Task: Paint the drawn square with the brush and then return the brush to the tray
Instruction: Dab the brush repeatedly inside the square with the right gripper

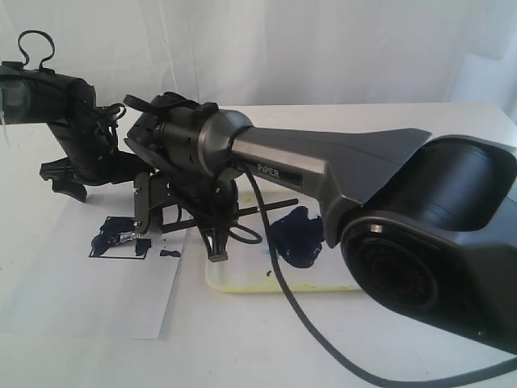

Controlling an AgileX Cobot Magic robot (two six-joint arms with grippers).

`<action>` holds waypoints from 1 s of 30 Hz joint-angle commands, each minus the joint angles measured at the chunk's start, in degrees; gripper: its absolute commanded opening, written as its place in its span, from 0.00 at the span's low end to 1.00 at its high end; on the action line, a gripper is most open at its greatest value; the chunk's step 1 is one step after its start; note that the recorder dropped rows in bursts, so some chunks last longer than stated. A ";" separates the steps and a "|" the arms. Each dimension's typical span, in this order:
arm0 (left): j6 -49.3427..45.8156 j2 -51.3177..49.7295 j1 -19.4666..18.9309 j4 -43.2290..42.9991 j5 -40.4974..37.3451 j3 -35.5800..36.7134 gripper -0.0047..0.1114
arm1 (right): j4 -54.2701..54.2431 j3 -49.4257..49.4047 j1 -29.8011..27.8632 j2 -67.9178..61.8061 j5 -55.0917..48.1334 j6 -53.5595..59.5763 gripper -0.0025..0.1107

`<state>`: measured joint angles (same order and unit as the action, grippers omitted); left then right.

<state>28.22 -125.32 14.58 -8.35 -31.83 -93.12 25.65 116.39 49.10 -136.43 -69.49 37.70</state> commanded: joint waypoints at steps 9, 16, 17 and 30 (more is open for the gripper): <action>0.23 -2.70 -0.13 0.48 -7.24 1.64 0.94 | -2.88 0.14 0.51 2.03 -0.47 1.00 0.02; 0.23 -2.70 -0.13 0.48 -7.24 1.64 0.94 | -2.90 0.14 0.51 2.03 -0.47 0.49 0.02; 0.23 -2.70 -0.13 0.37 -7.24 1.64 0.94 | -2.90 0.14 0.51 2.03 -0.47 0.36 0.02; 0.23 -2.70 -0.24 0.39 -7.50 1.64 0.94 | -3.56 -2.30 0.51 3.87 -0.47 -2.00 0.02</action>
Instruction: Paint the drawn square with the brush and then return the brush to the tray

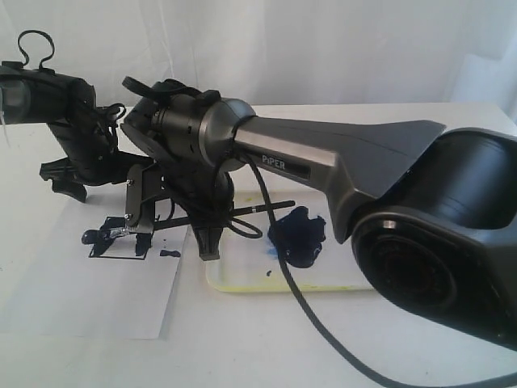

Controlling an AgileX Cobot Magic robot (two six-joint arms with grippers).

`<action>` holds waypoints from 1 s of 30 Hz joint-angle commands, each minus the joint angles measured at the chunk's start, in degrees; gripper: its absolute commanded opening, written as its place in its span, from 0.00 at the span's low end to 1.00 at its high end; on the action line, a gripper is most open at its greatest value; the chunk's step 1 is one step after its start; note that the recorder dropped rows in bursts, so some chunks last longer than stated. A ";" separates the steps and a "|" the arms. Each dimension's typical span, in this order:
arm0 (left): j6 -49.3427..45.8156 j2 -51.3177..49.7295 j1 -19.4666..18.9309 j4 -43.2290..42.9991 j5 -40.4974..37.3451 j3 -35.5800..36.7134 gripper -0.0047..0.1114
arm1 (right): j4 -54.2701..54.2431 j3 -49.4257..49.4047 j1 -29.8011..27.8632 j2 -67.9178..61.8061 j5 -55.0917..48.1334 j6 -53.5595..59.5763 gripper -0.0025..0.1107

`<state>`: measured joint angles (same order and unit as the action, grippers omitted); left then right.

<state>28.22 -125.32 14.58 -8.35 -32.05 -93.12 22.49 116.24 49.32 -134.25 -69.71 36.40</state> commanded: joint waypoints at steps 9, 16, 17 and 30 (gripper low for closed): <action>0.23 -2.70 -0.24 0.39 -7.51 1.64 0.94 | 1.42 -5.74 0.29 3.02 -0.25 -2.26 0.02; 0.23 -2.70 -0.24 0.39 -7.30 1.64 0.94 | 1.94 -5.74 0.05 2.76 -0.25 -3.49 0.02; 0.23 -2.70 -0.24 0.39 -7.18 1.64 0.94 | 1.68 -5.74 0.05 2.76 -0.25 -3.52 0.02; 0.23 -2.70 -0.24 0.39 -7.29 1.64 0.94 | -0.14 -5.74 0.05 2.66 -0.25 -3.06 0.02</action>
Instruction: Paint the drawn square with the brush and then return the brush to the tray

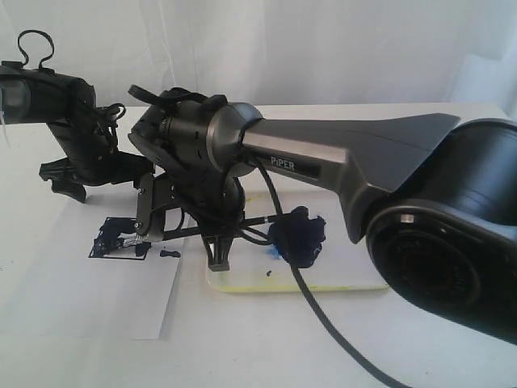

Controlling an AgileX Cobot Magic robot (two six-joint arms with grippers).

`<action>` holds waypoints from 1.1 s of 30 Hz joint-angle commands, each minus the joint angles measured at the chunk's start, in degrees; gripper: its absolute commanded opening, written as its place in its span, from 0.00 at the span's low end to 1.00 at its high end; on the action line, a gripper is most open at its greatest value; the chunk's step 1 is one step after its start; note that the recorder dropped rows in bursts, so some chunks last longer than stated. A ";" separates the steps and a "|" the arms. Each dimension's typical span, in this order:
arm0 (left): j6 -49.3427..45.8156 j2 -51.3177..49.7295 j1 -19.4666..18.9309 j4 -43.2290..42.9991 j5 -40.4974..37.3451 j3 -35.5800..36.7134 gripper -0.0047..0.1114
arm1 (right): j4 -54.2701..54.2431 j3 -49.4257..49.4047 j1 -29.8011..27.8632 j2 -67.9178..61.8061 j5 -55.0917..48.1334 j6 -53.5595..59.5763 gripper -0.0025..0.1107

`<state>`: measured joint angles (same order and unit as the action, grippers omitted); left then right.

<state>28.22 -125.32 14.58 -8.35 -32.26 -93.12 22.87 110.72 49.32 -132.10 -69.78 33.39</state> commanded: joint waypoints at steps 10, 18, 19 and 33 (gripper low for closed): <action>0.23 -2.70 -0.24 0.39 -7.31 1.64 0.94 | 1.32 -0.22 0.05 -1.12 -0.18 -0.16 0.02; 0.10 -2.70 -0.24 0.39 -7.09 1.64 0.94 | 1.07 -0.22 0.05 -0.98 -0.18 -0.51 0.02; 0.10 -2.70 -0.24 0.39 -7.09 1.64 0.94 | 1.07 -0.22 0.05 -0.85 -0.18 -0.66 0.02; 0.10 -2.70 -0.24 0.08 -7.20 1.64 0.94 | 0.23 -0.22 -0.21 -0.60 -0.18 -1.73 0.02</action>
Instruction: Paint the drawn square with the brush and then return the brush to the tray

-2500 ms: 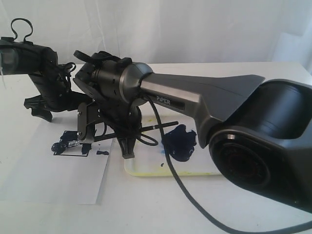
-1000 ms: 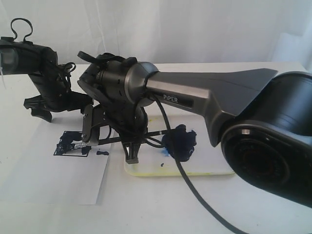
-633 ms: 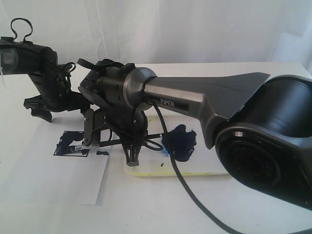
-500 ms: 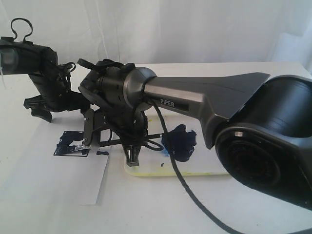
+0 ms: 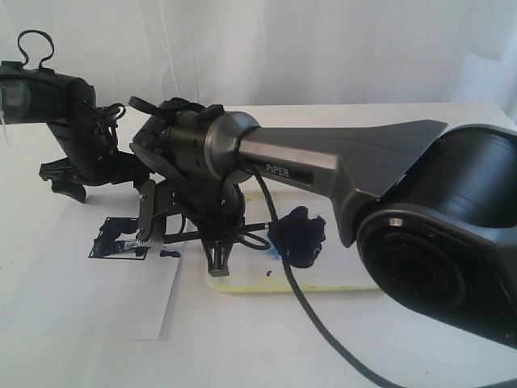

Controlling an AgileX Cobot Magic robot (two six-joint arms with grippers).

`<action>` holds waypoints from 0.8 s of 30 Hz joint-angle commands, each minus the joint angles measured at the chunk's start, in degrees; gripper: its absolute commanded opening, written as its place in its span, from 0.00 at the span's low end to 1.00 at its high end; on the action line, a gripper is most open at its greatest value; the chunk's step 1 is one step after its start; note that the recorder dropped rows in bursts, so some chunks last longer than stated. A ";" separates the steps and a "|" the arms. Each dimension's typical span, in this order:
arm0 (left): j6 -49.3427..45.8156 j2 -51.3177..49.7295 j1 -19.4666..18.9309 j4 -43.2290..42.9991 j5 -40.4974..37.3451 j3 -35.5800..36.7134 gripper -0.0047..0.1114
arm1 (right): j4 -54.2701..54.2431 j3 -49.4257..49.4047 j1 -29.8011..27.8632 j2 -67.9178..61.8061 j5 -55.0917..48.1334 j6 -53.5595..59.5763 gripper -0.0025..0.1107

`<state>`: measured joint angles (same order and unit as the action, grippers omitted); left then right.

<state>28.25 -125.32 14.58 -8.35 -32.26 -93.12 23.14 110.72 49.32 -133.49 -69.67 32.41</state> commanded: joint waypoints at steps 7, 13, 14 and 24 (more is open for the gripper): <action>0.07 -2.70 -0.24 -0.03 -7.32 1.64 0.94 | 0.61 -3.04 -0.31 1.00 -0.29 -0.78 0.02; 0.07 -2.70 -0.24 -0.03 -6.95 1.64 0.94 | 1.32 -4.28 -0.31 1.43 -0.29 -1.24 0.02; 0.07 -2.70 -0.24 -0.03 -7.46 1.64 0.94 | 1.50 -4.17 -0.53 2.05 -0.29 -1.24 0.02; 0.07 -2.70 -0.24 -0.03 -7.35 1.64 0.94 | 0.36 -4.28 -1.28 3.94 -0.29 -1.87 0.02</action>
<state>28.25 -125.32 14.58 -8.35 -32.37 -93.12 24.12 106.70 48.91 -129.48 -69.74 31.06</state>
